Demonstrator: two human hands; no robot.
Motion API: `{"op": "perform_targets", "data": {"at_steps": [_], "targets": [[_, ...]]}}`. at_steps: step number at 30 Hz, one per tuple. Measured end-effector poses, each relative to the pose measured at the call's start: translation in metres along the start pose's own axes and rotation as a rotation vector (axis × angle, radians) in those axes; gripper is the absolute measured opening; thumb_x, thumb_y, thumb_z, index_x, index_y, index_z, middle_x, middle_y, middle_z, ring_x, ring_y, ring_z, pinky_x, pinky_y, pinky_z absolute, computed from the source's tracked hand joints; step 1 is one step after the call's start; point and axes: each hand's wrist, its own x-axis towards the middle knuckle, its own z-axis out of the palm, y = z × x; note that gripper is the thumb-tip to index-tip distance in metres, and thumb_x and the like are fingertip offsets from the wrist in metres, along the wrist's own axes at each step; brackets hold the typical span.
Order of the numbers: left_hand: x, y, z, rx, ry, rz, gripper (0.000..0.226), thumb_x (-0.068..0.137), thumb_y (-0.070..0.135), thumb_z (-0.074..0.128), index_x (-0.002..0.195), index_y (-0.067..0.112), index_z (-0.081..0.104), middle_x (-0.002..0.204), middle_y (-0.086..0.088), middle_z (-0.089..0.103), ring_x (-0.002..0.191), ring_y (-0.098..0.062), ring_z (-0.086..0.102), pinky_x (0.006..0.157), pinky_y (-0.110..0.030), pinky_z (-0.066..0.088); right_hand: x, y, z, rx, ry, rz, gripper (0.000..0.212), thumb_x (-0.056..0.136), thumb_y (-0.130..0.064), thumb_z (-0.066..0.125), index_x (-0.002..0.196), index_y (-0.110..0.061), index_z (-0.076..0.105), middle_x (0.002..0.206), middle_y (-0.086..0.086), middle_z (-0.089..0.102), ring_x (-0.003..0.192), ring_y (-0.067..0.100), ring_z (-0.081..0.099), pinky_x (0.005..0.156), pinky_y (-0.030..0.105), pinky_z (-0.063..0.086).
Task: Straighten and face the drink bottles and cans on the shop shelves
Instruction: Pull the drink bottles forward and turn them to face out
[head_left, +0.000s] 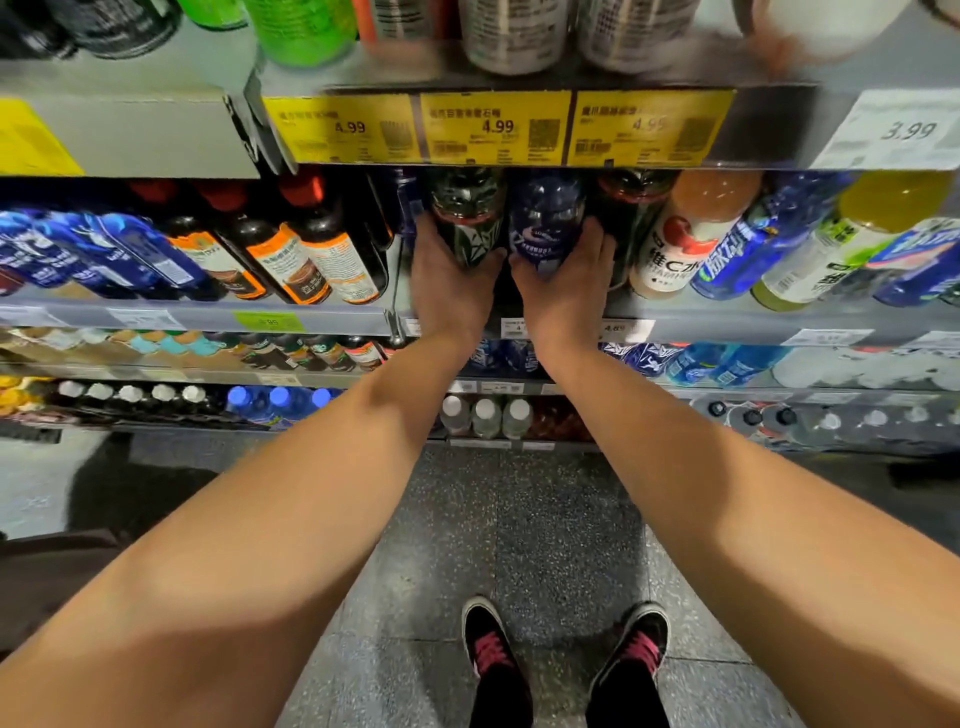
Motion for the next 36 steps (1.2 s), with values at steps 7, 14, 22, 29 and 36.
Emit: {"op": "perform_targets", "data": {"at_steps": [7,14,22,29,36], "targets": [[-0.007,-0.014,-0.018,-0.079,0.132,-0.032,0.062,0.072,0.015,0.084,0.124,0.010,0.050,0.110,0.005,0.062,0.099,-0.007,0.058,0.083,-0.021,0.049,0.001,-0.004,0.004,0.057,-0.018,0.023,0.064,0.077,-0.024,0.084,0.124,-0.009,0.043,0.116,0.006,0.066,0.104,0.024,0.065,0.084,0.034,0.054],[-0.033,-0.025,-0.053,-0.204,0.243,-0.082,0.051,0.069,0.019,0.083,0.115,0.010,0.064,0.104,0.002,0.072,0.100,-0.006,0.067,0.085,-0.024,0.054,-0.002,-0.019,0.020,-0.008,-0.183,-0.082,0.066,0.076,-0.036,0.084,0.128,-0.012,0.049,0.123,0.010,0.059,0.107,0.021,0.055,0.079,0.030,0.044],[-0.072,-0.021,-0.084,-0.236,0.304,-0.155,0.059,0.071,0.028,0.089,0.120,0.015,0.059,0.111,0.011,0.067,0.101,0.010,0.062,0.096,-0.007,0.045,-0.001,-0.029,0.030,0.017,-0.416,-0.040,0.056,0.087,-0.018,0.073,0.137,-0.013,0.048,0.125,0.009,0.064,0.116,0.024,0.061,0.096,0.034,0.050],[-0.091,0.000,-0.039,-0.197,0.155,-0.088,0.063,0.063,0.023,0.094,0.117,0.007,0.066,0.104,0.004,0.073,0.096,-0.001,0.068,0.086,-0.008,0.048,-0.018,0.004,-0.021,-0.025,0.067,-0.073,0.026,0.091,-0.006,0.057,0.115,0.001,0.064,0.100,0.016,0.071,0.091,0.033,0.066,0.071,0.028,0.041],[-0.073,0.026,0.014,-0.215,0.038,-0.066,0.057,0.065,0.014,0.088,0.115,0.018,0.060,0.101,0.009,0.068,0.090,0.002,0.064,0.076,-0.013,0.048,-0.006,0.012,-0.060,0.086,0.168,-0.049,0.050,0.087,-0.009,0.064,0.134,0.001,0.050,0.135,0.020,0.054,0.123,0.032,0.053,0.097,0.025,0.037]]}}
